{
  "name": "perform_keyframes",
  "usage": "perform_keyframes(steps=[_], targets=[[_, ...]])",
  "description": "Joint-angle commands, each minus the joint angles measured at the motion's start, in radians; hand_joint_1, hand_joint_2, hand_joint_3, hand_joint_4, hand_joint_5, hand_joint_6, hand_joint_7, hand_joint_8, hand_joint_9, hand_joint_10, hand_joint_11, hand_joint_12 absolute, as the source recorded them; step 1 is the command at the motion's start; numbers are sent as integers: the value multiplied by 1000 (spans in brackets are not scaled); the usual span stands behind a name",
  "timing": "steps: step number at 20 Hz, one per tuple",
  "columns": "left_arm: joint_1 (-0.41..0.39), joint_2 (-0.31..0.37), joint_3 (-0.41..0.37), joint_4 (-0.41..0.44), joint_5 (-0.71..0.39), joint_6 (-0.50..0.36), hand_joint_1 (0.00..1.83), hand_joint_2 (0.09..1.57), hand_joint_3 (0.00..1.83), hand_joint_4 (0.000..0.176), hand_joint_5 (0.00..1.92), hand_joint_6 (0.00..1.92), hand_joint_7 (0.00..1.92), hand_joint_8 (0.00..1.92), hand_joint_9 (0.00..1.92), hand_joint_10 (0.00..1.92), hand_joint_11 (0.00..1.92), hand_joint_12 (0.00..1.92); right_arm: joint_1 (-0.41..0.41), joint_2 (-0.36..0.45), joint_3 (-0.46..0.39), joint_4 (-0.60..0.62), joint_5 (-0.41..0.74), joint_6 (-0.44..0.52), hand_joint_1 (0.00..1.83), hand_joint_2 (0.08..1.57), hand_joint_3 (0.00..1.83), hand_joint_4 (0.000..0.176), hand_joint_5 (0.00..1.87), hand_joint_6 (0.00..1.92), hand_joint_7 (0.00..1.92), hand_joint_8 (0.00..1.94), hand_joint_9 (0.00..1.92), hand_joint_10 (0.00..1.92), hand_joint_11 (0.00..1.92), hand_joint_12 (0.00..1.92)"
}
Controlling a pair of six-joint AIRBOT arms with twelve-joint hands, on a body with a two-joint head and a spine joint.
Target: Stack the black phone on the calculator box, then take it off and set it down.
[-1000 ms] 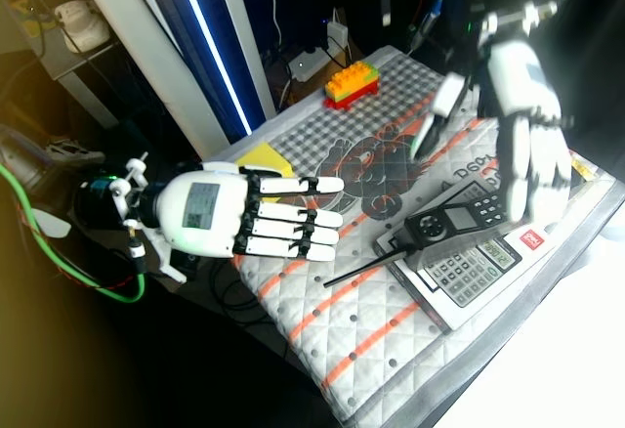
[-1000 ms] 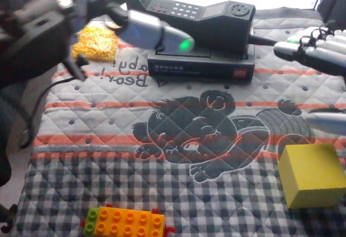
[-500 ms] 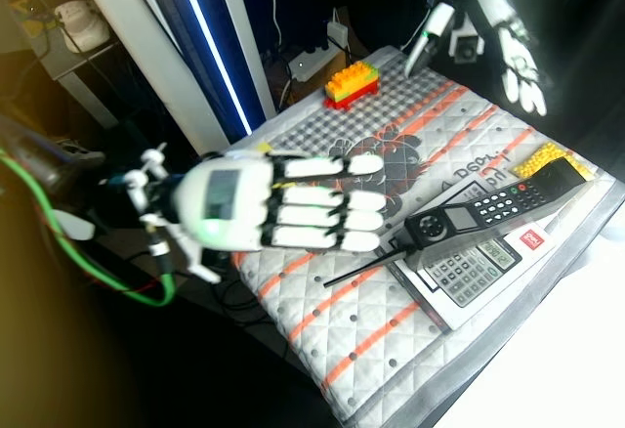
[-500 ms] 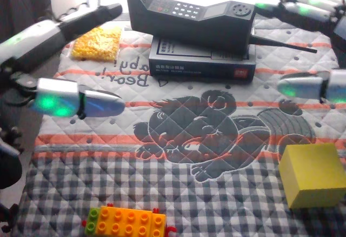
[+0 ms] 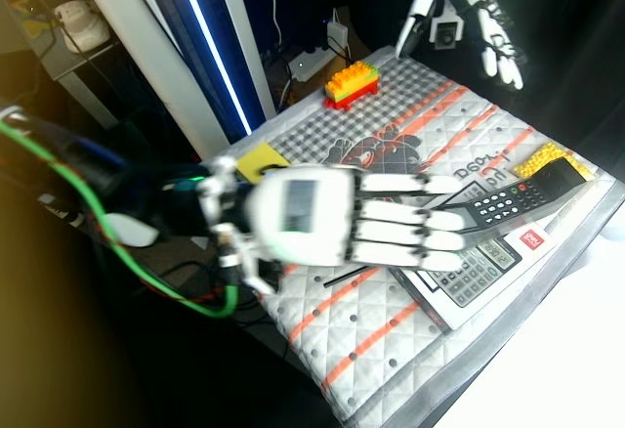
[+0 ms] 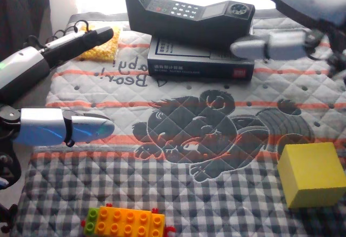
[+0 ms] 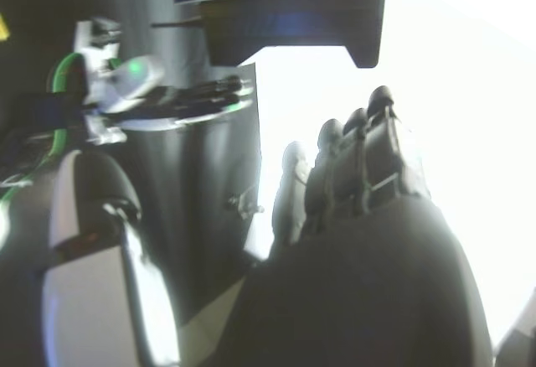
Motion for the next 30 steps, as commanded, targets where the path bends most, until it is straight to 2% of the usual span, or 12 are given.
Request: perform_keyframes(steps=[1,2,3,7,9,11,15,17,19,20,21,30], targets=[[-6,4,6,-10,-115,-7,875,902,7,65,188,7,132,6,50,8,0,0,21,-9,22,18,47,-5,593,1053,0,135,190,1,323,2,320,4,68,661],[-6,0,8,-10,-110,-7,864,903,5,56,192,5,140,6,57,7,0,0,33,-26,41,18,25,-5,666,1037,0,121,210,1,340,1,494,35,200,999],[-6,-5,11,-10,-104,-7,855,905,5,56,189,3,141,5,55,5,0,0,47,-44,61,18,3,-5,686,1027,0,122,215,1,316,0,551,47,250,1078],[-7,-17,20,-14,-91,-7,837,912,6,78,172,0,135,1,47,1,0,0,96,-114,132,18,-74,-5,667,1008,1,101,209,1,328,4,347,3,4,1084],[-7,-20,20,-14,-89,-8,828,915,6,79,167,0,130,0,41,0,0,0,104,-137,156,19,-103,-5,704,1014,0,115,218,1,428,8,675,79,377,1239],[-7,-23,20,-14,-87,-8,853,916,5,89,165,0,131,1,35,0,0,0,104,-153,179,19,-138,-5,713,1012,0,103,259,1,538,7,614,18,99,1314],[-7,-24,20,-14,-86,-8,814,930,8,102,157,1,129,3,43,7,0,0,104,-153,204,31,-175,-5,786,1012,2,57,372,16,674,15,673,17,210,1249],[-8,-24,20,-14,-88,-8,834,932,7,90,178,8,137,5,51,9,0,0,104,-153,208,32,-183,-5,796,1036,2,36,474,8,740,9,741,22,285,1275],[-8,-24,19,-14,-92,-9,852,929,4,103,172,4,132,2,45,5,0,0,104,-153,209,32,-191,-5,963,1079,3,0,771,19,1045,58,1024,177,518,1406],[-7,-24,19,-14,-93,-11,849,926,3,99,170,3,136,3,54,8,4,1,104,-153,210,32,-195,-5,1212,1079,0,0,986,520,1106,777,1057,586,655,1538],[-7,-24,19,-14,-93,-13,842,927,3,102,166,1,138,4,56,8,3,1,104,-153,211,32,-197,-5,1247,1091,0,0,1024,667,1072,990,1012,809,684,1572],[-7,-30,17,-14,-95,-18,810,936,3,97,140,0,124,0,49,2,5,3,104,-153,193,31,-200,-5,1262,1098,0,0,909,942,1145,866,1286,401,995,1205]])
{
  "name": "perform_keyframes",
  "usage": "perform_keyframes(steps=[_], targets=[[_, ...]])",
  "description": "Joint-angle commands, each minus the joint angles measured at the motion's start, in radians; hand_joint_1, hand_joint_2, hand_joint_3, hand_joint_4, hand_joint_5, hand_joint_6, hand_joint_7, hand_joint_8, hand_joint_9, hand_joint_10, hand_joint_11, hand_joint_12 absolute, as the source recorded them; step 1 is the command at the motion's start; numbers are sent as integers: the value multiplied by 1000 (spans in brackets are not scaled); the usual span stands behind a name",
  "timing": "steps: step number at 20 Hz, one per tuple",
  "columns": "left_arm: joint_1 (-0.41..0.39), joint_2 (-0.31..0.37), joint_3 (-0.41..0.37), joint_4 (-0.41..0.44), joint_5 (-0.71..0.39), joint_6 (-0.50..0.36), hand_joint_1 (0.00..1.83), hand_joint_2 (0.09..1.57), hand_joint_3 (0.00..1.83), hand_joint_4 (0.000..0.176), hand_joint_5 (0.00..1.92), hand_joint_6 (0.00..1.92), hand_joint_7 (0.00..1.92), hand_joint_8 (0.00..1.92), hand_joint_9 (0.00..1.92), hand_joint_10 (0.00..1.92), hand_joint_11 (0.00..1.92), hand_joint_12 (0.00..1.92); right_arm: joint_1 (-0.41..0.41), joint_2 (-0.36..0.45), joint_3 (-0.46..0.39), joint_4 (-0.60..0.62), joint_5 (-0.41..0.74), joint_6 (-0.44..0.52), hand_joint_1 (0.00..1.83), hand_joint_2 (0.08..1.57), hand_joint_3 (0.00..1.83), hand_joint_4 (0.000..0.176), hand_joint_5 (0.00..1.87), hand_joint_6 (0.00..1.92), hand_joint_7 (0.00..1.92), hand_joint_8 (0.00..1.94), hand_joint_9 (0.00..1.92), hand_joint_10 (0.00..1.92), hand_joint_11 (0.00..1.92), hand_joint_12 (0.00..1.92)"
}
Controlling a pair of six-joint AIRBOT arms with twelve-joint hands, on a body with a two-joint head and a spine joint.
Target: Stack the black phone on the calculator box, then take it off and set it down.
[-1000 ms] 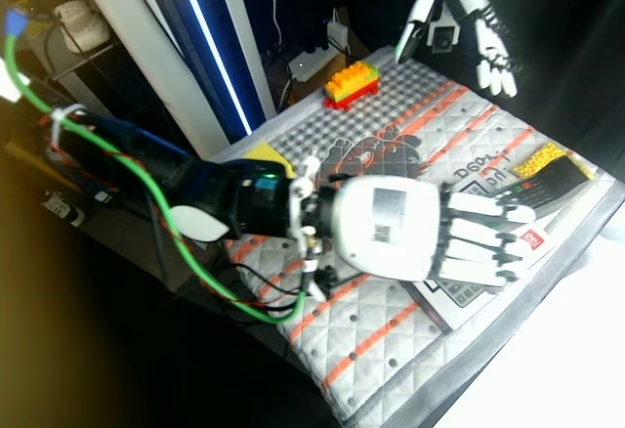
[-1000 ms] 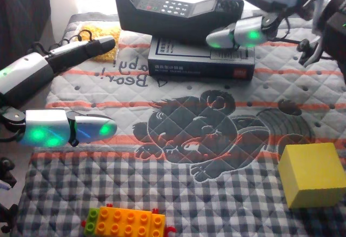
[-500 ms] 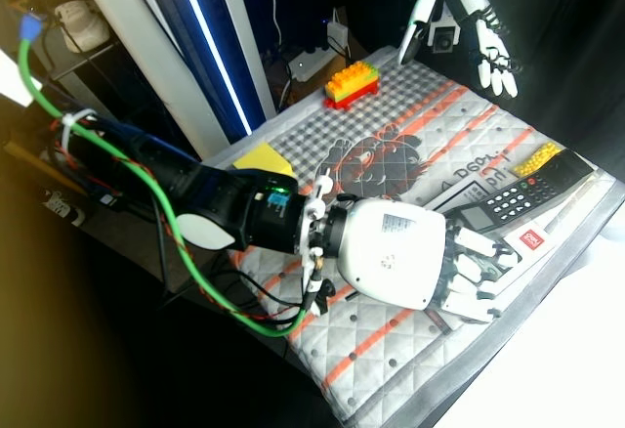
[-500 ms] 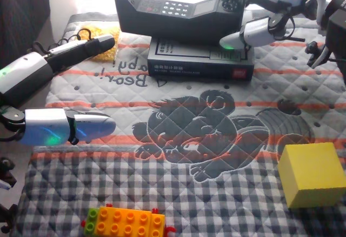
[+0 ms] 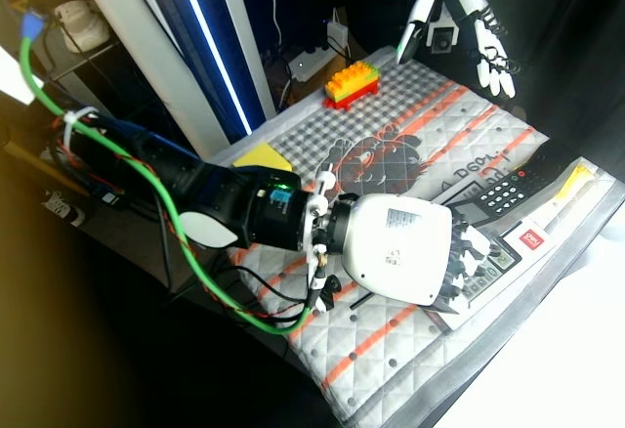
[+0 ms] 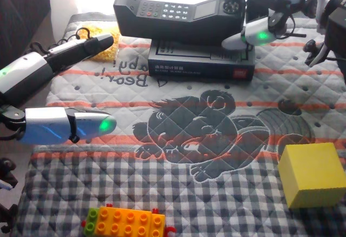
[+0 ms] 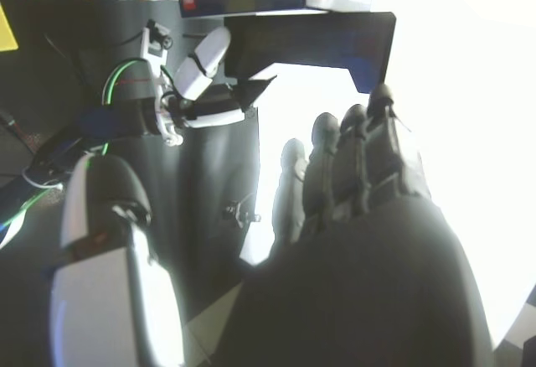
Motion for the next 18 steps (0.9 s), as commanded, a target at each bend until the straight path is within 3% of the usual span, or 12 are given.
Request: perform_keyframes(steps=[1,2,3,5,7,10,12,14,15,18], targets=[[-7,-3,2,3,-123,-9,816,938,4,101,130,0,116,0,38,0,0,0,7,6,-7,-1,72,-7,1255,1100,0,0,910,958,1138,866,1295,380,993,1175],[-6,-3,1,3,-124,-10,810,939,3,96,139,4,121,2,46,4,11,5,7,13,-16,-1,79,-7,1243,1101,0,0,914,988,1131,840,1257,324,736,1197],[-4,-3,1,2,-125,-13,824,937,2,104,145,6,125,4,44,3,1,0,7,24,-23,-1,86,-7,1241,1103,1,0,917,976,1114,877,1246,308,702,1257],[4,-2,1,0,-131,-30,809,951,7,83,147,5,134,6,56,7,12,5,7,68,-48,0,114,-4,1230,1115,0,0,887,1110,1097,825,1240,287,872,1188],[14,-2,1,-5,-136,-42,794,949,5,89,154,7,139,6,67,10,25,13,0,114,-73,0,159,25,1237,1101,0,0,939,974,1099,886,1226,319,829,1268],[24,3,-2,-10,-143,-50,797,964,9,98,148,2,121,1,49,0,8,8,-18,177,-116,2,227,37,1255,1083,0,0,972,886,1146,847,1242,385,896,1206],[32,8,-7,-15,-151,-50,814,959,4,103,148,3,117,1,33,0,0,0,-32,225,-153,3,275,37,1268,1073,0,0,962,907,1212,721,1266,344,968,1036],[44,11,-11,-24,-160,-50,814,964,6,94,147,2,122,3,43,4,0,0,-59,268,-193,3,339,38,1271,1056,1,0,977,916,1280,567,1326,208,1002,877],[50,12,-12,-29,-164,-50,815,967,6,93,147,2,124,4,47,5,0,0,-78,301,-220,3,370,38,1263,1061,1,0,1005,852,1219,698,1339,130,1007,828],[63,12,-14,-37,-174,-55,813,969,5,83,145,2,116,0,33,0,0,0,-128,373,-282,2,433,39,1265,1061,1,0,986,894,1239,644,1368,91,1045,799]])
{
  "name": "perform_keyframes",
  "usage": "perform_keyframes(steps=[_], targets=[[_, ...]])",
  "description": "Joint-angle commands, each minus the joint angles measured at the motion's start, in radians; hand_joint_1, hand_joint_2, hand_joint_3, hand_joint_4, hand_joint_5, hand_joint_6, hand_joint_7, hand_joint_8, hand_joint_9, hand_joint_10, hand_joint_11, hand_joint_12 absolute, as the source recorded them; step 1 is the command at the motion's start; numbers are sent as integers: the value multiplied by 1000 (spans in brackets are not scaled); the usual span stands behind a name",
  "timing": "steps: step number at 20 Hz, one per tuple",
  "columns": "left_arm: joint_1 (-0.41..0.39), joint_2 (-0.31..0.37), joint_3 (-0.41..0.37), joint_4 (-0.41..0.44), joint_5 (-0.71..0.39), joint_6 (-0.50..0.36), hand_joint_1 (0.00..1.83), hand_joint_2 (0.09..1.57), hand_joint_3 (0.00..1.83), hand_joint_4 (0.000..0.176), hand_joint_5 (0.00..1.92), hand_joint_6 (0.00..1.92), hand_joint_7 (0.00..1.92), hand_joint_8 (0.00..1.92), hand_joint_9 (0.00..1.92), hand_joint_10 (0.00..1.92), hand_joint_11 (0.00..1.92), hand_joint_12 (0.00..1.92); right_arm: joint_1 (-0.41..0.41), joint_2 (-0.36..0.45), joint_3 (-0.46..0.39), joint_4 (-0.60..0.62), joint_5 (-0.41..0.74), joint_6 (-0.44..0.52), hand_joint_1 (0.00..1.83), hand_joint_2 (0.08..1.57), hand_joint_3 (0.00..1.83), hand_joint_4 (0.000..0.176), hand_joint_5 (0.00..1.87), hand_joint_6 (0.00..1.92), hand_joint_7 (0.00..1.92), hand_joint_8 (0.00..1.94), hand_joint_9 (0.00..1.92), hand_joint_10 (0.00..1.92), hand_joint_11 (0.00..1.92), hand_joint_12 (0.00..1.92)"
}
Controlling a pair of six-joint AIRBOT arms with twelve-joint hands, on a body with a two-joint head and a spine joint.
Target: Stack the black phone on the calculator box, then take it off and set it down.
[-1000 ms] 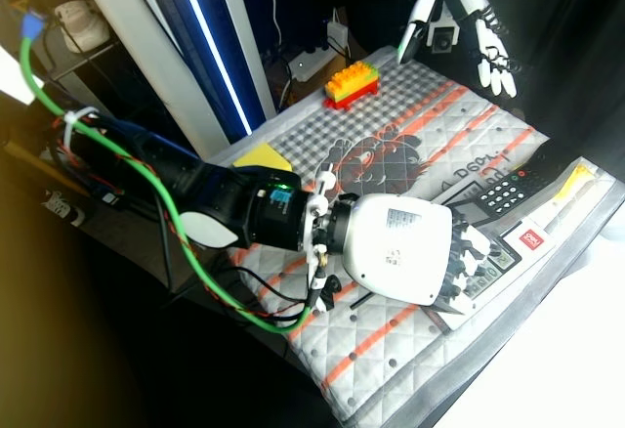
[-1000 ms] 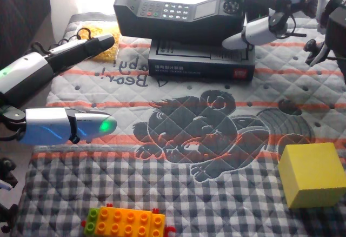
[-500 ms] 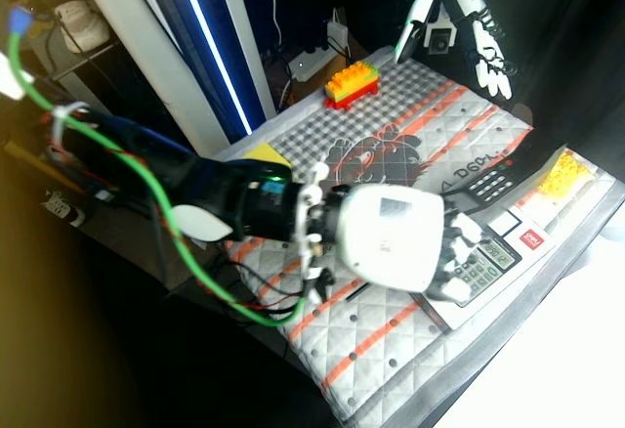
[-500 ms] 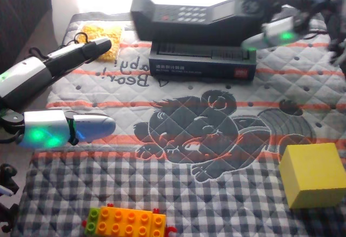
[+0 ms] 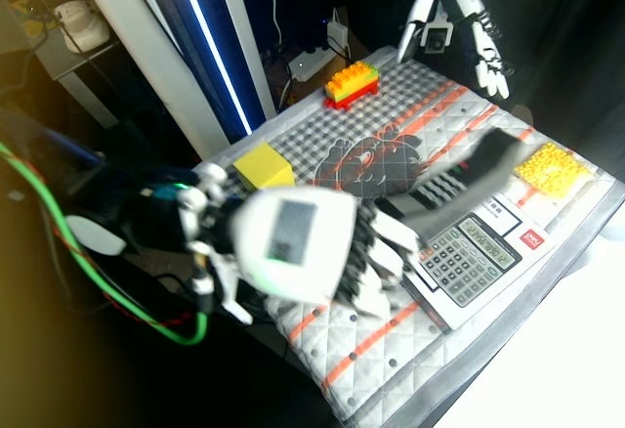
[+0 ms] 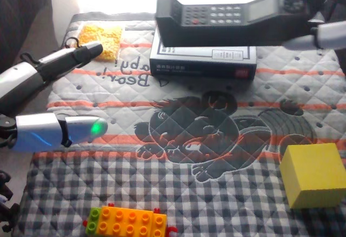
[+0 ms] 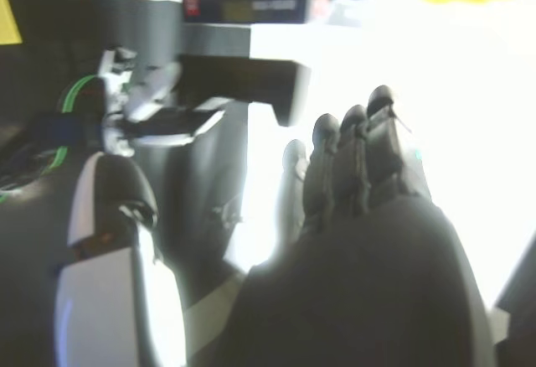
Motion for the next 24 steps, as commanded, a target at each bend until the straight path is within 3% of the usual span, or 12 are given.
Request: perform_keyframes(steps=[1,2,4,6,9,10,13,14,15,19,20,24], targets=[[0,6,-1,4,-132,-14,813,970,5,80,144,1,112,0,26,0,0,0,-8,30,-13,40,177,12,1368,1052,16,0,935,904,1160,720,1183,696,1079,749],[3,6,-1,2,-134,-17,791,974,6,78,129,0,95,0,21,0,0,0,-32,46,-32,40,206,21,1386,1066,5,0,928,910,1132,765,1091,912,1035,837],[10,6,-1,-4,-138,-20,786,976,6,87,123,0,92,0,21,0,0,0,-84,73,-70,34,259,40,1389,1072,0,0,935,868,1136,766,1046,1016,993,937],[15,6,-1,-4,-142,-25,774,983,8,85,121,0,80,0,25,1,0,0,-130,93,-98,24,284,53,1295,1036,0,0,1111,589,1256,705,1224,600,978,1155],[17,6,-1,-7,-145,-27,779,971,1,103,118,0,88,4,34,4,0,0,-215,111,-136,23,313,79,1297,1017,0,0,1238,330,1257,733,1289,526,993,1269],[19,5,-2,-8,-146,-28,766,977,3,99,114,0,97,7,30,2,0,0,-243,109,-139,23,321,98,1296,1024,2,0,1250,269,1224,808,1268,519,961,1265],[21,5,-2,-9,-146,-32,756,978,3,111,91,0,53,0,18,0,0,0,-300,102,-149,24,329,124,1289,1030,2,0,1143,527,1256,693,1273,353,948,1022],[22,5,-2,-9,-146,-32,755,988,7,104,80,0,50,0,20,1,0,0,-313,102,-153,24,329,125,1283,1040,0,0,1081,661,1267,647,1293,257,916,980],[23,4,-2,-11,-146,-32,753,983,4,124,78,0,40,0,14,0,0,0,-327,106,-161,24,329,126,1280,1047,1,0,1072,663,1233,719,1285,215,848,1072],[25,4,-2,-13,-147,-38,735,987,4,106,96,8,66,9,25,9,0,0,-358,109,-171,26,330,126,1257,1073,1,0,1000,836,1180,767,1339,140,938,1119],[26,4,-3,-14,-148,-41,746,975,0,124,89,5,61,6,25,8,0,0,-364,105,-169,31,330,126,1253,1076,0,0,997,840,1169,786,1320,114,883,1148],[30,1,-3,-19,-151,-43,746,976,0,126,81,0,39,0,0,0,0,0,-375,86,-153,44,329,126,1240,1100,1,0,921,986,1131,822,1318,67,910,1101]])
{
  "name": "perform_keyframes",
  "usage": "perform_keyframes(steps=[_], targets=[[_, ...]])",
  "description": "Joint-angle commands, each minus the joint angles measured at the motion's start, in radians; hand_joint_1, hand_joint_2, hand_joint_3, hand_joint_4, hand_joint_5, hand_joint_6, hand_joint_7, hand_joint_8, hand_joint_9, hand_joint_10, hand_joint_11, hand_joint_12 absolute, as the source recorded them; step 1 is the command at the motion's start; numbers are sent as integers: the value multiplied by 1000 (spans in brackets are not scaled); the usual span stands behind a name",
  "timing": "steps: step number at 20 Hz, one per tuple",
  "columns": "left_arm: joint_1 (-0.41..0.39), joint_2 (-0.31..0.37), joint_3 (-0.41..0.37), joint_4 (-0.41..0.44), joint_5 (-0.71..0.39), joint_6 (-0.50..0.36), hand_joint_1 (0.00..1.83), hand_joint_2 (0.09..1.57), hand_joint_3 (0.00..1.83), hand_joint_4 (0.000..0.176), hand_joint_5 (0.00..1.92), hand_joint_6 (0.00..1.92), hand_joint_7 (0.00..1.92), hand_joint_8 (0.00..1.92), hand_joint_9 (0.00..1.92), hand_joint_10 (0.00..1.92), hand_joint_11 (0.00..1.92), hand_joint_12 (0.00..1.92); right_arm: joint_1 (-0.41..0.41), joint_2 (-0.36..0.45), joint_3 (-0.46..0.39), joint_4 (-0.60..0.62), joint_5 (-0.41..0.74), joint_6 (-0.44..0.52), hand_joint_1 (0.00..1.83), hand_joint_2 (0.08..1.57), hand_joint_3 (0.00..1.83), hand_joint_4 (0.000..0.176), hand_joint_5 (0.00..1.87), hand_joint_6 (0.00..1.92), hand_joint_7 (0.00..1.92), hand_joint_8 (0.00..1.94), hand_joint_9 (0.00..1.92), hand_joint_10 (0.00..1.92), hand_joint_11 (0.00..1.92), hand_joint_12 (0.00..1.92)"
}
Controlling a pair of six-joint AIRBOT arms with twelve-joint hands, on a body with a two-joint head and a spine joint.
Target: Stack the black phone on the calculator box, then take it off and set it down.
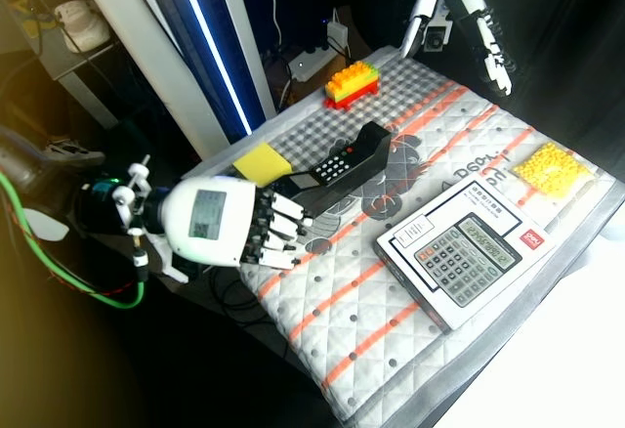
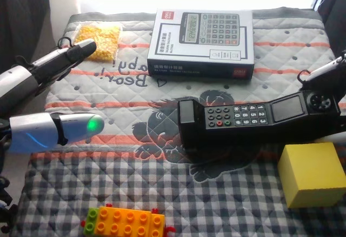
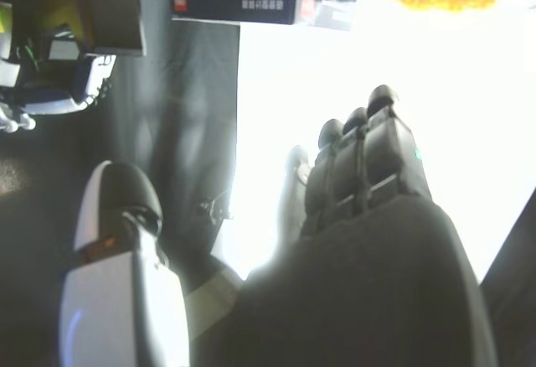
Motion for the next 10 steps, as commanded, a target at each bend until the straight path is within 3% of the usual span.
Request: perform_keyframes(steps=[1,2,3,4,5,6,7,8,9,10], targets=[[-4,1,0,-3,-121,-8,746,975,0,136,78,0,44,2,0,0,0,0,5,5,9,36,113,3,1233,1111,1,0,905,1014,1100,871,1280,44,832,1112],[-4,0,0,-3,-122,-8,778,978,1,123,81,1,27,0,0,0,0,0,5,5,13,41,109,3,1206,1147,6,0,829,1189,1013,954,1103,8,598,982],[-3,0,0,-3,-123,-10,783,970,0,121,89,4,32,3,0,0,0,0,5,5,17,45,106,3,1202,1173,3,0,753,1264,988,1033,999,1,441,885],[-2,0,0,-3,-124,-13,752,955,0,95,92,4,60,12,0,0,0,0,5,5,18,47,104,3,1137,1131,2,0,563,159,759,472,781,0,309,640],[-1,0,0,-4,-126,-15,752,955,0,95,92,4,60,12,0,0,0,0,5,4,19,47,103,3,1137,1131,2,0,563,159,759,472,781,0,309,640],[0,0,0,-4,-128,-16,734,958,0,112,105,7,90,18,9,3,0,0,5,3,19,47,103,3,989,1040,1,75,177,5,452,28,509,0,264,634],[3,0,0,-6,-131,-19,768,974,3,106,102,5,97,17,18,6,0,0,4,2,19,48,104,3,913,956,8,156,35,0,284,5,327,0,61,658],[5,0,0,-7,-132,-21,768,974,3,106,102,5,97,17,18,6,0,0,4,1,19,48,104,3,913,956,8,156,35,0,284,5,327,0,61,658],[9,0,0,-10,-133,-22,740,992,9,93,98,2,87,8,25,7,0,0,5,1,19,48,104,3,857,908,0,175,0,0,131,7,143,9,1,329],[10,1,0,-10,-133,-23,740,992,9,93,98,2,87,8,25,7,0,0,5,1,19,48,104,3,857,908,0,175,0,0,131,7,143,9,1,329]])
